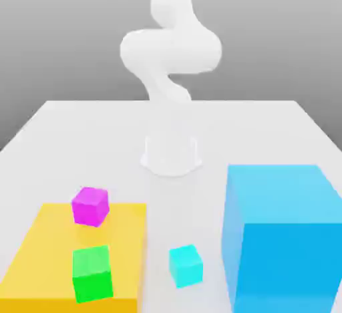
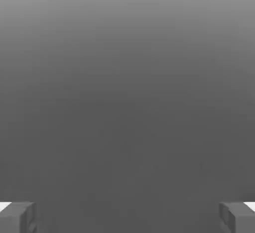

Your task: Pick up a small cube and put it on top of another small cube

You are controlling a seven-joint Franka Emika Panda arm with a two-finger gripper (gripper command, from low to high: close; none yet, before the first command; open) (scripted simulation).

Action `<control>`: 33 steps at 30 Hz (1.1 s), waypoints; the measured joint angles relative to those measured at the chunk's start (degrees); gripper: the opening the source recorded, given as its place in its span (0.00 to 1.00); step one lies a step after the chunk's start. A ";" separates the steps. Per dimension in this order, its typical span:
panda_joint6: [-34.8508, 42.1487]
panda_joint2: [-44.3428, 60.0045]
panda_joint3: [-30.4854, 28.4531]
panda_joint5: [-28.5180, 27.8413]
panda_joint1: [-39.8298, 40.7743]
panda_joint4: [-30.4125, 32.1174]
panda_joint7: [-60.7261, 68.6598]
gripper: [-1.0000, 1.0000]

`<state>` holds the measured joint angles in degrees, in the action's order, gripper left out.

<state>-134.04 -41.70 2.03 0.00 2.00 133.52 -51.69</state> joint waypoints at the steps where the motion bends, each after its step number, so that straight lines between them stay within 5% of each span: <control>1: -0.97 1.78 0.93 0.02 0.92 0.75 -2.52 0.50; 20: -18.04 33.19 14.91 -4.27 13.17 13.93 -50.09 0.50; 28: -25.19 46.41 14.61 -6.15 12.15 19.45 -70.05 0.50; 33: -32.38 56.19 9.55 -11.55 8.18 18.76 -77.31 0.50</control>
<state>-166.42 14.50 11.58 -11.55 10.18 152.29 -129.00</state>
